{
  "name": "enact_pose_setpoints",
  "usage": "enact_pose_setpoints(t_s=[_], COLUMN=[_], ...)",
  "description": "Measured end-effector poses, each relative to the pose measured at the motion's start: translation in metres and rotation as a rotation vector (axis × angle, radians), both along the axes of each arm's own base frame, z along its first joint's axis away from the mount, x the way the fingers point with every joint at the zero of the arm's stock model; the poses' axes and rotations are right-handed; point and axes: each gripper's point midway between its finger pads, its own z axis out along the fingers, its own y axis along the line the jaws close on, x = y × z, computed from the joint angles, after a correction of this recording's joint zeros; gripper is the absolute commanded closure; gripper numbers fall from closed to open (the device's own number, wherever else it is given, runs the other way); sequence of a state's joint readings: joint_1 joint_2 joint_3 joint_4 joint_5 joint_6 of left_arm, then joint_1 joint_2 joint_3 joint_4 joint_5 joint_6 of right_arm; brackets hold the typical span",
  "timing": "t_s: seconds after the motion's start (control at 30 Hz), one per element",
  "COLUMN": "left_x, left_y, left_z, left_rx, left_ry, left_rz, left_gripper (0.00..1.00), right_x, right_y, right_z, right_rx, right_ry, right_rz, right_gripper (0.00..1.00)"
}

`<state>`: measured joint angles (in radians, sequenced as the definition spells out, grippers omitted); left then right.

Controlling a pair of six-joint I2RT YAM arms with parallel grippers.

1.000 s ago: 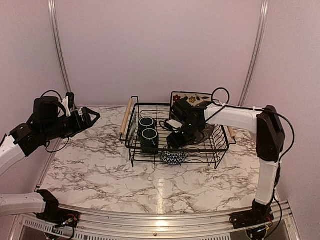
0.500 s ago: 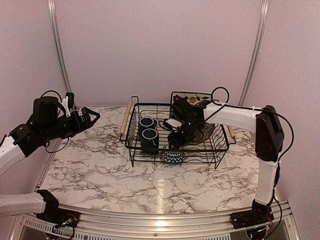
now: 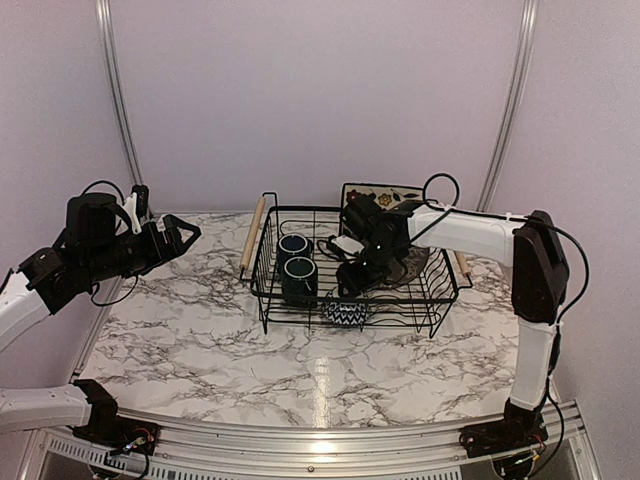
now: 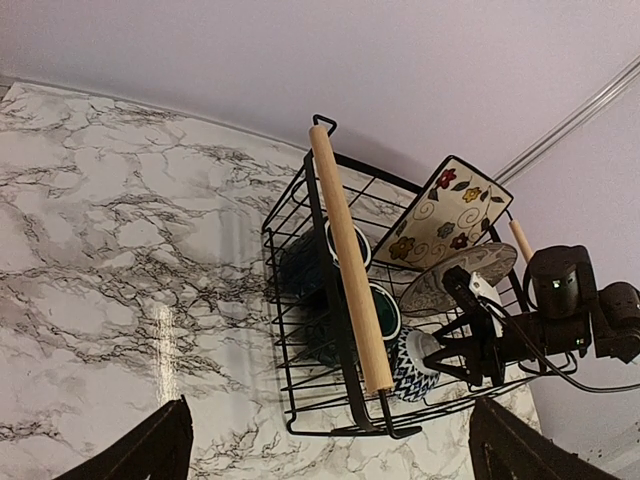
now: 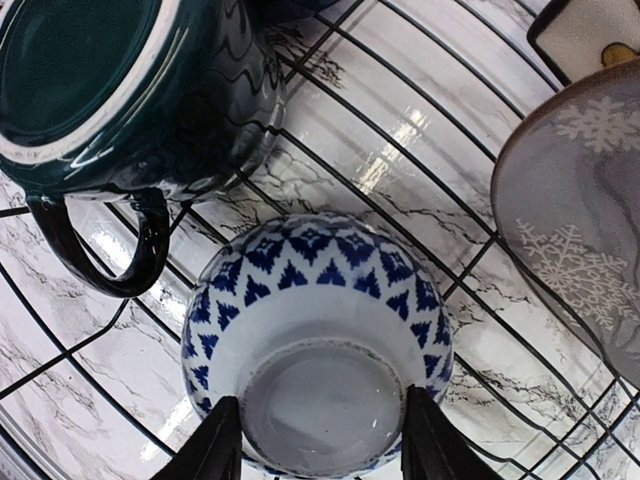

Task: Unload the mixed dishes from the dish rack
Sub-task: Grab the bowl from the dish rack, then pass from the right arm to the left

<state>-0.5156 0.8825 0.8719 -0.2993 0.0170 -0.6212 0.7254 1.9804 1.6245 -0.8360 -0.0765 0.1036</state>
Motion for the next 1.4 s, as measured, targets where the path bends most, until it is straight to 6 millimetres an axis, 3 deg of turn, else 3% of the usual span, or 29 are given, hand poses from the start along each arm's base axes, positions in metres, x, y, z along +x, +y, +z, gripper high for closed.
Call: enact_pose_setpoints(t_s=[0.6, 0.93, 1.13, 1.4], left_x=[0.0, 0.0, -0.004, -0.013], left_y=[0.0, -0.001, -0.022, -0.084], left_z=[0.0, 0.001, 0.009, 0.021], left_rx=[0.006, -0.002, -0.092, -0.218], left_ry=[-0.003, -0.006, -0.017, -0.024], left_rz=[0.007, 0.007, -0.063, -0.232], left_gripper=[0.01, 0.01, 0.01, 0.01], right_x=[0.001, 0.006, 0.006, 0.006], right_y=[-0.002, -0.001, 0.002, -0.003], right_z=[0.026, 0.062, 0.089, 0.126], right_rx=[0.051, 0.146, 0.241, 0.441], right_ry=[-0.061, -0.151, -0.21, -0.258], right_rz=[-0.034, -0.068, -0.09, -0.135], right_gripper=[0.55, 0.56, 0.57, 0.58])
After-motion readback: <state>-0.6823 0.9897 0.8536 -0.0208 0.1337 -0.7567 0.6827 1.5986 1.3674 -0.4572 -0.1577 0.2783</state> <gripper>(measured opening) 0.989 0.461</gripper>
